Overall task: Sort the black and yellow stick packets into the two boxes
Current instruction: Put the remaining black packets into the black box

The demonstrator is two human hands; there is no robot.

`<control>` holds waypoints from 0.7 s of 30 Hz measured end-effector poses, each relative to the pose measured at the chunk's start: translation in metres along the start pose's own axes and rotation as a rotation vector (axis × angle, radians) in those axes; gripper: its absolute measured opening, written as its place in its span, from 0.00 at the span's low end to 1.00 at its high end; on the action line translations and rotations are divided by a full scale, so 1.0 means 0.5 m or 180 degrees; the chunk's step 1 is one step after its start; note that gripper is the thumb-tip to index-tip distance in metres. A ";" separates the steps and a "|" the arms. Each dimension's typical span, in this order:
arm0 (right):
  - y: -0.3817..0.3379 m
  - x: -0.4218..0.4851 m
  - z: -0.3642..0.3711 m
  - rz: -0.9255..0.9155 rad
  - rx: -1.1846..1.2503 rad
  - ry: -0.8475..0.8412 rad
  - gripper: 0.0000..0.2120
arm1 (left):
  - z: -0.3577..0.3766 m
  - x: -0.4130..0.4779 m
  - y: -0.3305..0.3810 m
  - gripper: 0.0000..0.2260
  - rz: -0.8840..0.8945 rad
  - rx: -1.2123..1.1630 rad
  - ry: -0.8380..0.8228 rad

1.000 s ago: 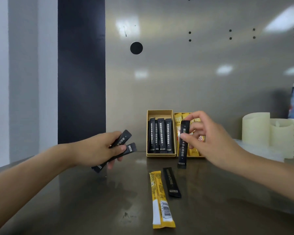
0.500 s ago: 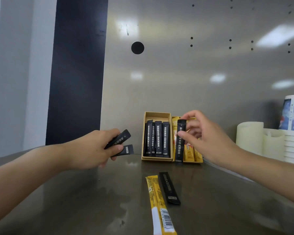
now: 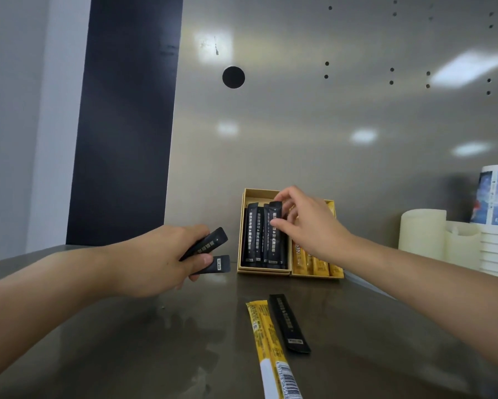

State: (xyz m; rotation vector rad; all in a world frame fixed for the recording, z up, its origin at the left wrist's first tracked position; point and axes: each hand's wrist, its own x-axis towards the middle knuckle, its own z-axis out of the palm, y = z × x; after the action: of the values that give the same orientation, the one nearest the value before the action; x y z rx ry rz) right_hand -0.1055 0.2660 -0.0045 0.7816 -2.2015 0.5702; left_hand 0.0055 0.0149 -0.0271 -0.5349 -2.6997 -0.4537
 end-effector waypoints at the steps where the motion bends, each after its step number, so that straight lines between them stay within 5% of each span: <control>1: 0.001 -0.002 -0.001 -0.0041 -0.0145 0.0058 0.19 | -0.001 0.000 0.000 0.06 -0.0003 0.0010 0.0010; 10: 0.007 -0.013 0.007 -0.0197 -0.1183 0.0153 0.30 | 0.000 -0.001 0.010 0.04 -0.0006 0.0055 -0.0038; 21: 0.012 -0.023 0.011 -0.0235 -0.1193 0.0124 0.31 | 0.001 -0.002 0.009 0.05 -0.0017 0.0108 0.0018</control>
State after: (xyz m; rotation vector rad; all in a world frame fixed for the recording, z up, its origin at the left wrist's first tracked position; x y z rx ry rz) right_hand -0.1060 0.2713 -0.0176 0.6413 -2.1450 0.1261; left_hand 0.0080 0.0186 -0.0269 -0.5163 -2.6988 -0.4097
